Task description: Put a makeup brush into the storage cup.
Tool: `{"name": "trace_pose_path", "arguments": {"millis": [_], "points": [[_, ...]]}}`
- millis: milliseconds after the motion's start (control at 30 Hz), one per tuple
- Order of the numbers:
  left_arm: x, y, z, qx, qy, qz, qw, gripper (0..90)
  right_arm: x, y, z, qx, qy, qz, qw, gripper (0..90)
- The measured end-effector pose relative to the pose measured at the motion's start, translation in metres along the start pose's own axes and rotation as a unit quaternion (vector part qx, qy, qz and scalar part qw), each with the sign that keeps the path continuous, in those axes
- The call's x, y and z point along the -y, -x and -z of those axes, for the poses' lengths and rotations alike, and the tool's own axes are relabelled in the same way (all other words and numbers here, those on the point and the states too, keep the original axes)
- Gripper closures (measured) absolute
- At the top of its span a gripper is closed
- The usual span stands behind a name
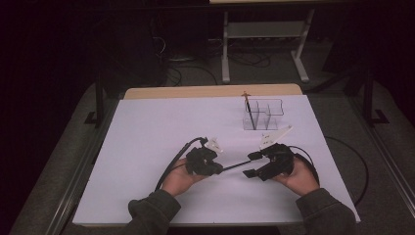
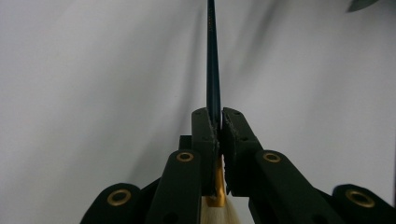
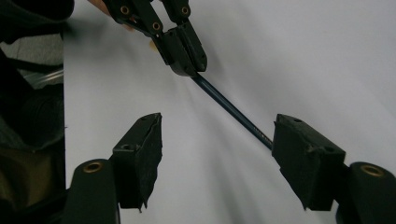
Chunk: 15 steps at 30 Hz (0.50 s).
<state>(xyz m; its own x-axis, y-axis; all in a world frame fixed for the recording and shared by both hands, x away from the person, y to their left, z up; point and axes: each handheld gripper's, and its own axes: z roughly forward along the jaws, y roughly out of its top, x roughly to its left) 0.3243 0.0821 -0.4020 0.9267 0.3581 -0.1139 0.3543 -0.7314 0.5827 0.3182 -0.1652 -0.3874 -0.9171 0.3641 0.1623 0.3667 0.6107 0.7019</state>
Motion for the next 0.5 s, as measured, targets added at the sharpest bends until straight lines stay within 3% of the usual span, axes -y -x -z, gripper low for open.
{"name": "trace_pose_path", "arguments": {"millis": [200,367,500], "points": [[0.000,0.009,0.013,0.011,0.006,-0.019,0.9997,84.0,-0.012,-0.003,-0.007,-0.009,-0.015,0.030,0.9994,33.4],[0.002,0.015,0.025,0.024,0.006,-0.045,0.9987,84.0,-0.023,-0.007,-0.015,-0.031,-0.034,0.056,0.9974,36.9],[0.002,0.018,0.030,0.031,0.009,-0.049,0.9983,84.0,-0.028,-0.010,-0.019,-0.045,-0.044,0.070,0.9956,40.8]]}}
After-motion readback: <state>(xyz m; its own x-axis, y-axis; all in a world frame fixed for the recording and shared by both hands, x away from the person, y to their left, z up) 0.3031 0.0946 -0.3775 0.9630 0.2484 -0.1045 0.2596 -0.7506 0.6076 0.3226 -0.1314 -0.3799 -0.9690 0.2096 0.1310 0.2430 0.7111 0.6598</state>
